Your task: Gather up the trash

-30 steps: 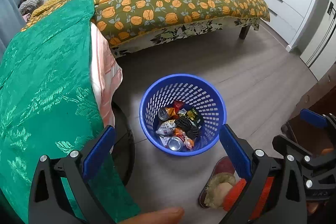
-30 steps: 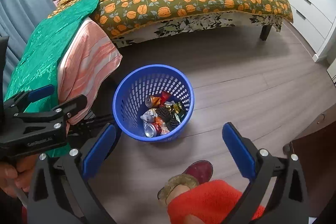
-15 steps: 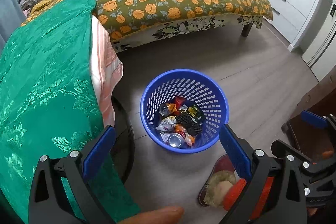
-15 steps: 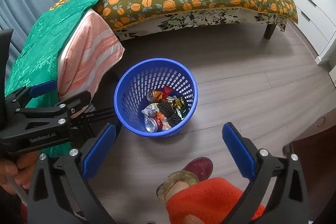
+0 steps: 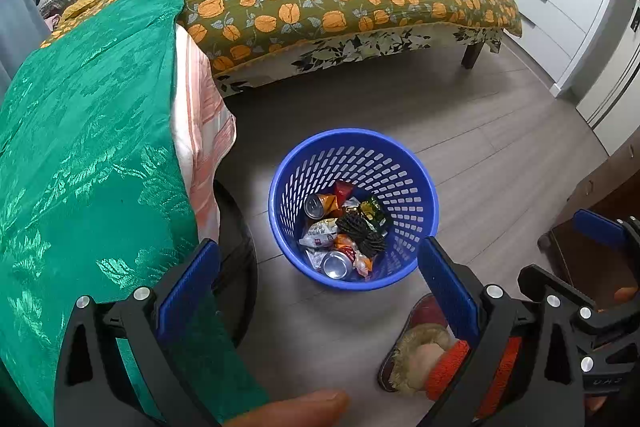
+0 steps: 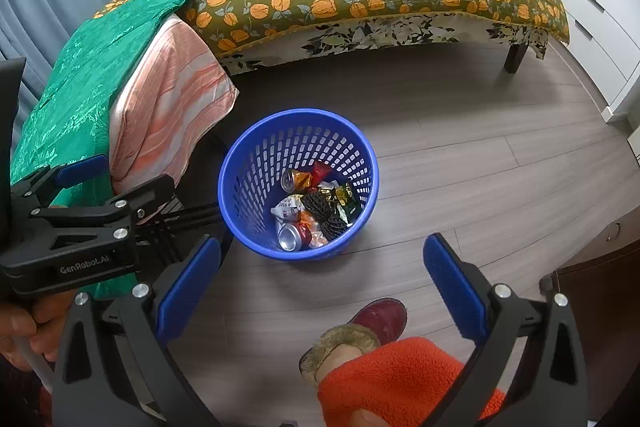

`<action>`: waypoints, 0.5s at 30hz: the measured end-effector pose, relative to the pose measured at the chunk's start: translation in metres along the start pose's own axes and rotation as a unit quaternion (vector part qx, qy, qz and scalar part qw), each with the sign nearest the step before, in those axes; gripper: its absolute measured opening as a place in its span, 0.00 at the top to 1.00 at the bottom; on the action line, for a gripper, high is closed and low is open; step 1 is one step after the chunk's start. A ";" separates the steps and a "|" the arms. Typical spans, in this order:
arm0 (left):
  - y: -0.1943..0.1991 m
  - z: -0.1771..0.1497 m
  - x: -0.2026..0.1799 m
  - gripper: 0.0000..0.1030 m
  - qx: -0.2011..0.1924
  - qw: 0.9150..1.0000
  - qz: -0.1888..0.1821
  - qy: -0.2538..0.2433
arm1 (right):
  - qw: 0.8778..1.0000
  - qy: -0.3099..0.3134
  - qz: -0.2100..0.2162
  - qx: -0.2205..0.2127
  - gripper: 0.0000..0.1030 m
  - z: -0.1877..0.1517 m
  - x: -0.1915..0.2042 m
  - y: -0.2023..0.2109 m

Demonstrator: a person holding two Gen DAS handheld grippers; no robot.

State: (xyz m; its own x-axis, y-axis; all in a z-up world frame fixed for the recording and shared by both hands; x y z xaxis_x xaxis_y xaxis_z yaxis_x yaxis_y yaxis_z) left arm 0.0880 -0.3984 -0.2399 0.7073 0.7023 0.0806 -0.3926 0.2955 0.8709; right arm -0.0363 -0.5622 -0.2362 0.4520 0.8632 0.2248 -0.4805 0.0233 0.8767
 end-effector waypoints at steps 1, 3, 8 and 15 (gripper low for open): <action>0.000 0.000 0.000 0.05 0.001 1.000 0.000 -0.001 | 1.000 0.000 0.000 0.000 0.04 0.000 0.000 0.000; -0.001 -0.001 -0.001 0.05 0.001 1.000 0.001 -0.002 | 1.000 -0.001 -0.001 0.001 0.04 0.000 0.000 -0.001; -0.001 -0.001 -0.002 0.05 0.001 1.000 0.001 -0.002 | 1.000 0.000 -0.001 0.001 0.04 0.000 -0.001 -0.001; -0.001 -0.001 -0.002 0.05 0.002 1.000 0.002 -0.002 | 1.000 -0.001 -0.002 0.001 0.04 0.001 -0.001 -0.002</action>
State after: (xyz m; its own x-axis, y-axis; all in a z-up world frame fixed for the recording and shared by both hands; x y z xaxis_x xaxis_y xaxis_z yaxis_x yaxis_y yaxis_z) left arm 0.0869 -0.3992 -0.2416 0.7085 0.7005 0.0857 -0.3926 0.2904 0.8727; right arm -0.0355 -0.5634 -0.2376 0.4550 0.8624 0.2220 -0.4778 0.0261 0.8781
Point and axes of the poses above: each gripper's, at about its wrist camera, not at the fingertips, and y roughly against the way its jaws point, x to its left, z to its top, the point moved 3 cm from there along -y, roughly the way its jaws point, and after that the axes turned 9 degrees about -y, right-handed, at the moved point
